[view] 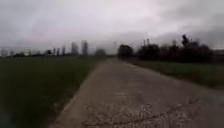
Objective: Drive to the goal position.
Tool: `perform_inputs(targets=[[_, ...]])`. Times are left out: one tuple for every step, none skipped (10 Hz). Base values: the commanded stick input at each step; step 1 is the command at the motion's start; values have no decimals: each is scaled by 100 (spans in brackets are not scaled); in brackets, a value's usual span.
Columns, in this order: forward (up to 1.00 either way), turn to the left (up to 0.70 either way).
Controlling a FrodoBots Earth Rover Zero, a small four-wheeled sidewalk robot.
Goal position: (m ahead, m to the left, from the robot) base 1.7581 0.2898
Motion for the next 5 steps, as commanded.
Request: perform_inputs(targets=[[85, 0], [85, 0], [85, -2], [85, -2], [85, -2]])
